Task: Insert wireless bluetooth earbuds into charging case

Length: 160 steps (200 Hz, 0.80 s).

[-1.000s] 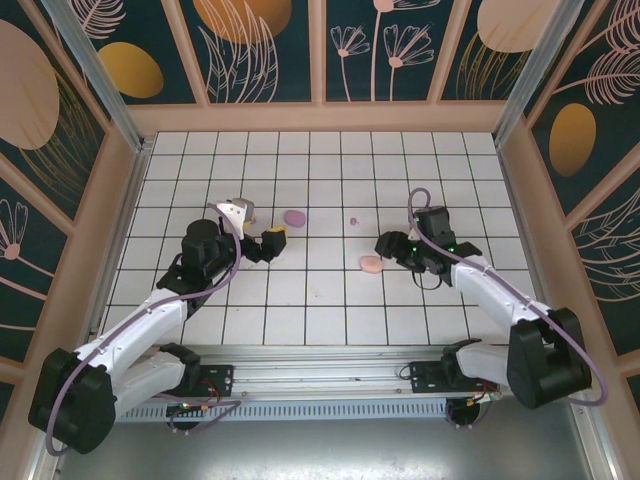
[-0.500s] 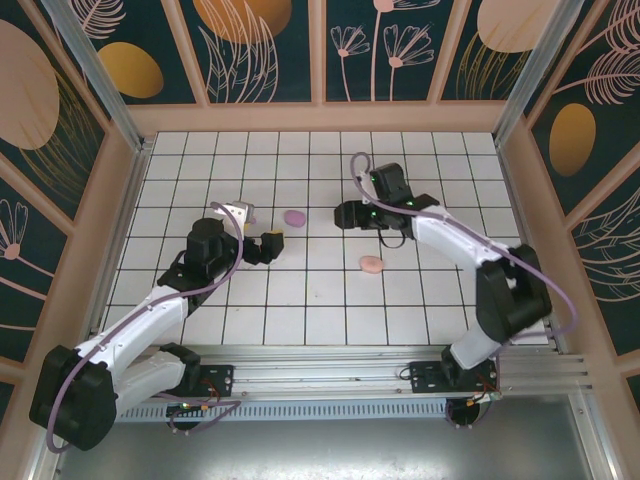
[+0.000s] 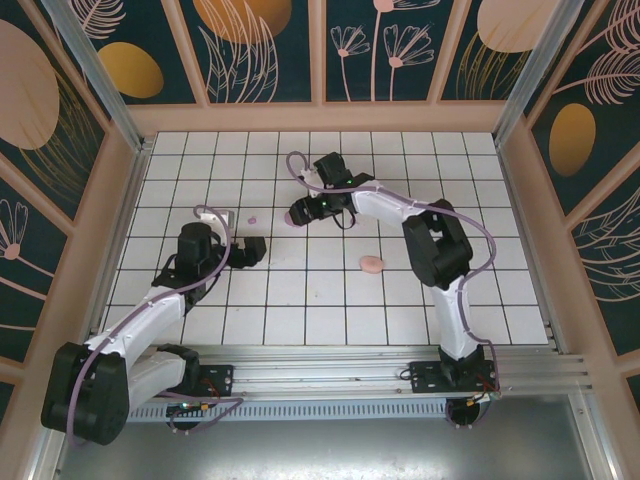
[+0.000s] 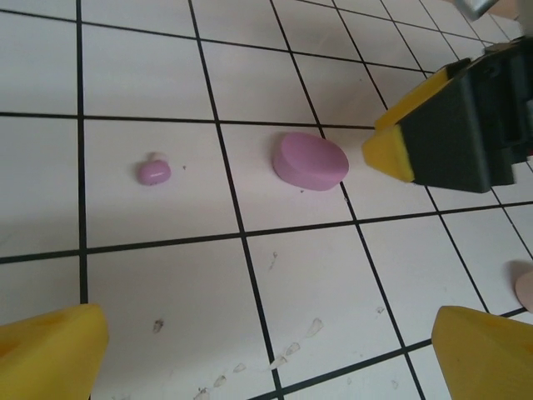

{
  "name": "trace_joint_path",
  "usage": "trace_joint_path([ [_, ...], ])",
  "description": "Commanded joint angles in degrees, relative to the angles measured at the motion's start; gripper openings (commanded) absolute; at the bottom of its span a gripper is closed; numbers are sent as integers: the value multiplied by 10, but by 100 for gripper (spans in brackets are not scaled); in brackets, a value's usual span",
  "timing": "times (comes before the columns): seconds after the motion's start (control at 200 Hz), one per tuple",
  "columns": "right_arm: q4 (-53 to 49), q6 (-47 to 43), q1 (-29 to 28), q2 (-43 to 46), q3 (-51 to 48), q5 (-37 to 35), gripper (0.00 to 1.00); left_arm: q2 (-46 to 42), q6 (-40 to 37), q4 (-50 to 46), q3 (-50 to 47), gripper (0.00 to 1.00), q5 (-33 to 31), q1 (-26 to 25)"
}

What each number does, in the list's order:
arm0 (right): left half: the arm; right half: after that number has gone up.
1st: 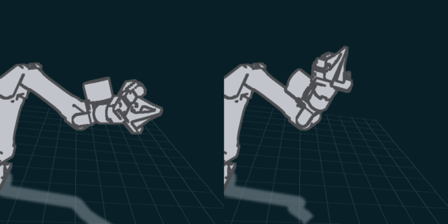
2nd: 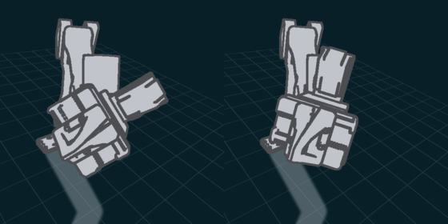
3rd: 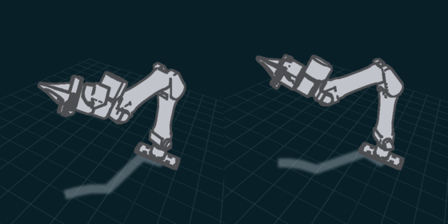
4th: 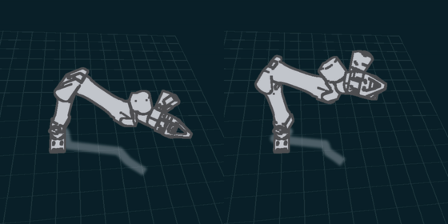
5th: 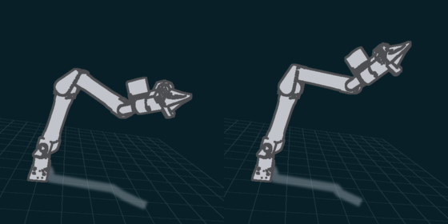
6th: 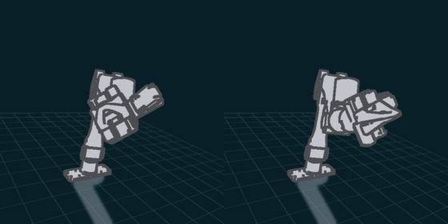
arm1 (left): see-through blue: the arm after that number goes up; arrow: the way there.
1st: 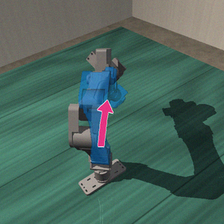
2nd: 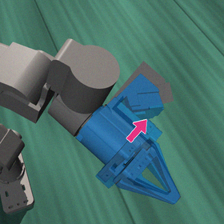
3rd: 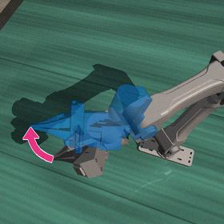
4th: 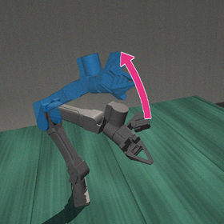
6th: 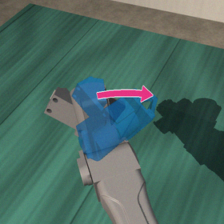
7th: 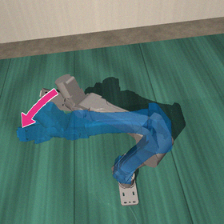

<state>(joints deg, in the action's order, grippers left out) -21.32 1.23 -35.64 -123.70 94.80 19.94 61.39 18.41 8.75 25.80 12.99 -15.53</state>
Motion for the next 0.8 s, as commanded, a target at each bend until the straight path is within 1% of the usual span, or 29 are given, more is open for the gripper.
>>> trace_joint_path([
  [0.0, -34, -43, -7, -20, 37, -9, 75, -8, 14, 0, -6, 99, 24, 6],
  [0.265, -72, -77, -25, -77, 98, -58, 77, 4, 16, 2, -3, 99, 31, 9],
  [0.49, -85, -90, -32, -106, 124, -41, 77, -3, 15, -4, -5, 99, 29, 9],
  [0.681, -104, -98, -37, -132, 153, -57, 77, -5, 21, -5, -4, 99, 27, 9],
  [0.736, -105, -96, -37, -136, 157, -62, 75, -6, 25, -5, -4, 98, 27, 10],
  [0.796, -103, -96, -37, -138, 155, -67, 71, -5, 29, -6, -2, 99, 27, 10],
])
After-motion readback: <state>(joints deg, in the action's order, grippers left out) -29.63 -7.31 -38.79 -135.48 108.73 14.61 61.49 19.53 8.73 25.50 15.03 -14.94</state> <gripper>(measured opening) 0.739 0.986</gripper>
